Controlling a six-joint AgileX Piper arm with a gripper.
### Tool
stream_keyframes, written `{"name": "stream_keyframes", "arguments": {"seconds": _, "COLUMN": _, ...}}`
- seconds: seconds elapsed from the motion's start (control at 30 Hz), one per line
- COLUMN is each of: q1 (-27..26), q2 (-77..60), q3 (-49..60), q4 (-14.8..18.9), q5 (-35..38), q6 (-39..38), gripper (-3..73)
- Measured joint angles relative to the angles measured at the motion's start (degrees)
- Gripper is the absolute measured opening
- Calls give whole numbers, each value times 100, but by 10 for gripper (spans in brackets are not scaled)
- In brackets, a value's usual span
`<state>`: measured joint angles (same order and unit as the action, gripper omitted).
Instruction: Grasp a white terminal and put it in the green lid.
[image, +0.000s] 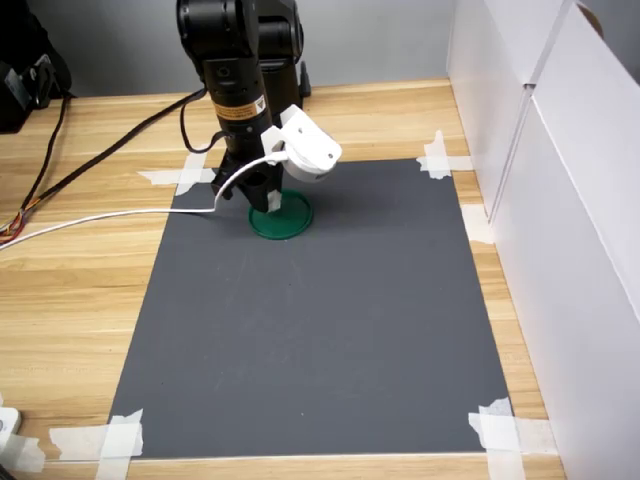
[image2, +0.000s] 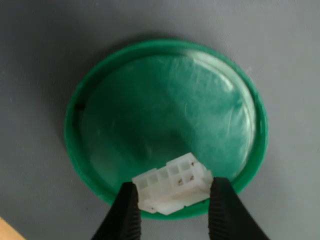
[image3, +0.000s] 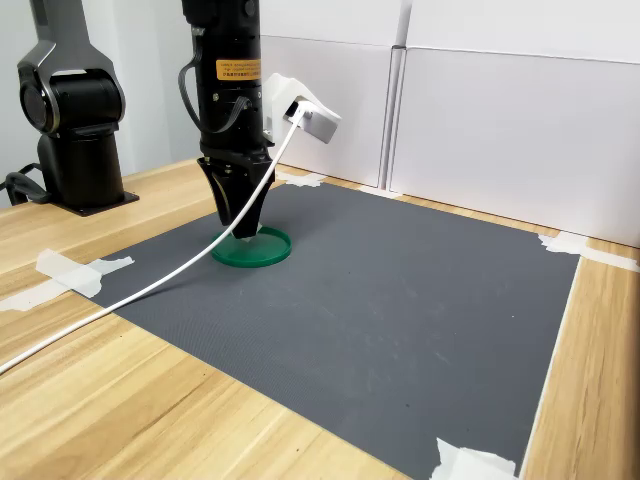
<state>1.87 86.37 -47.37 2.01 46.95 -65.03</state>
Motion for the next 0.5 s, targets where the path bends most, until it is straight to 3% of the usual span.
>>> {"name": "stream_keyframes", "arguments": {"seconds": 0.3, "q1": 0, "q2": 0, "q3": 0, "q4": 89, "q5": 0, "q6": -98, "gripper": 321}}
{"name": "stream_keyframes", "arguments": {"seconds": 0.5, "q1": 0, "q2": 0, "q3": 0, "q4": 102, "q5": 0, "q6": -98, "gripper": 457}}
